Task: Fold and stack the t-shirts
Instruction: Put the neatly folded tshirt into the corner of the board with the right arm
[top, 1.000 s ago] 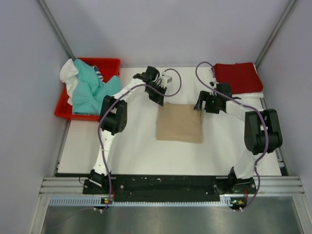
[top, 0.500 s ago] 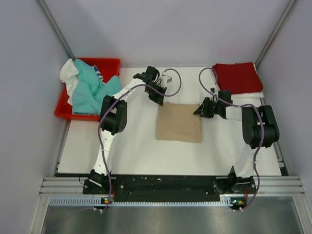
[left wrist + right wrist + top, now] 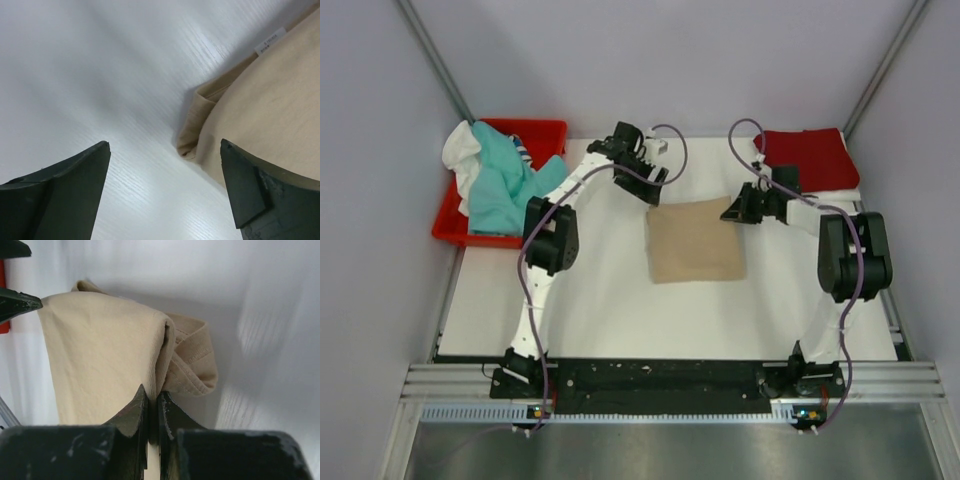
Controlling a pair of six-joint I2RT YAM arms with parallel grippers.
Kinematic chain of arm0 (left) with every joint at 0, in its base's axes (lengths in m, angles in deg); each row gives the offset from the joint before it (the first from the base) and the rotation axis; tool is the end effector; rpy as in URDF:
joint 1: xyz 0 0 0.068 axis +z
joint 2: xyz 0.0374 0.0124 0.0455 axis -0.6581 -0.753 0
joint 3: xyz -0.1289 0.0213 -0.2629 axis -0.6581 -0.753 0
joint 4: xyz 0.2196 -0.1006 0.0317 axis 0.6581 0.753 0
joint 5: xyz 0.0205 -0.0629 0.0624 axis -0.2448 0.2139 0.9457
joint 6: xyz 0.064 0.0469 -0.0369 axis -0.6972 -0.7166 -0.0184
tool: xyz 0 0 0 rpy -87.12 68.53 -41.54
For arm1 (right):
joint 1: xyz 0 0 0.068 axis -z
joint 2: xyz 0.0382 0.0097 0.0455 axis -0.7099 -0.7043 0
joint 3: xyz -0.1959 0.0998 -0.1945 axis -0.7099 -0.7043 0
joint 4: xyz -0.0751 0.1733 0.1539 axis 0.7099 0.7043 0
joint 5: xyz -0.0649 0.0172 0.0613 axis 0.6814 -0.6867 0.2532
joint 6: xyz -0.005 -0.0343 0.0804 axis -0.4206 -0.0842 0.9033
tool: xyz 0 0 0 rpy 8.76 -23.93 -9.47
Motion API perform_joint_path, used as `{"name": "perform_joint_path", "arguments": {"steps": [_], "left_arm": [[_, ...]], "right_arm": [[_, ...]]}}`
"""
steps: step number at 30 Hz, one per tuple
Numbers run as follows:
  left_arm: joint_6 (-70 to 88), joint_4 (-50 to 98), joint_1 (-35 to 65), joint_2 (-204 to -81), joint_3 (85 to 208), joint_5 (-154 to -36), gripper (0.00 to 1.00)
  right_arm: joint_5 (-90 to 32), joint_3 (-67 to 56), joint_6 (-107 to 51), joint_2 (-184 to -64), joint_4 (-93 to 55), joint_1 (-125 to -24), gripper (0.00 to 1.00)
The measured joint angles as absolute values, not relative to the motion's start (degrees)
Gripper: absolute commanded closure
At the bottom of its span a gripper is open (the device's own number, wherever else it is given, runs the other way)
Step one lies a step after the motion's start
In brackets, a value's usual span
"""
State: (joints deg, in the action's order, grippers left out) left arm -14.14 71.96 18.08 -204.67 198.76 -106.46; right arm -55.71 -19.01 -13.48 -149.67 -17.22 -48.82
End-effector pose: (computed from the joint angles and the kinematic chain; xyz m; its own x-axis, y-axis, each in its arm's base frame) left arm 0.4868 -0.2357 0.1878 -0.6648 0.4897 -0.5641 0.6772 0.7138 -0.1786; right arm 0.3955 0.0692 0.1701 -0.8382 0.2479 -0.4858 -0.1449 0.7575 0.6366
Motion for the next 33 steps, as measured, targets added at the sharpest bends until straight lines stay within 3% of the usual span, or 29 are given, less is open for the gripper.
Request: {"name": "perform_joint_path", "arguments": {"steps": [6,15,33], "left_arm": [[-15.34,72.17,20.79,-202.22,199.35,-103.75,0.01],[-18.77,72.15,22.15,-189.92,189.06,-102.27,0.01],[-20.35,73.16,21.84,-189.07,186.96,-100.56,0.01]], "right_arm": [[-52.52,-8.92,-21.04,-151.49,-6.66,-48.82,1.0],[-41.46,7.3,-29.87,-156.8,7.9,-48.82,1.0],[-15.56,38.29,-44.51,-167.93,17.62,-48.8,1.0]]}}
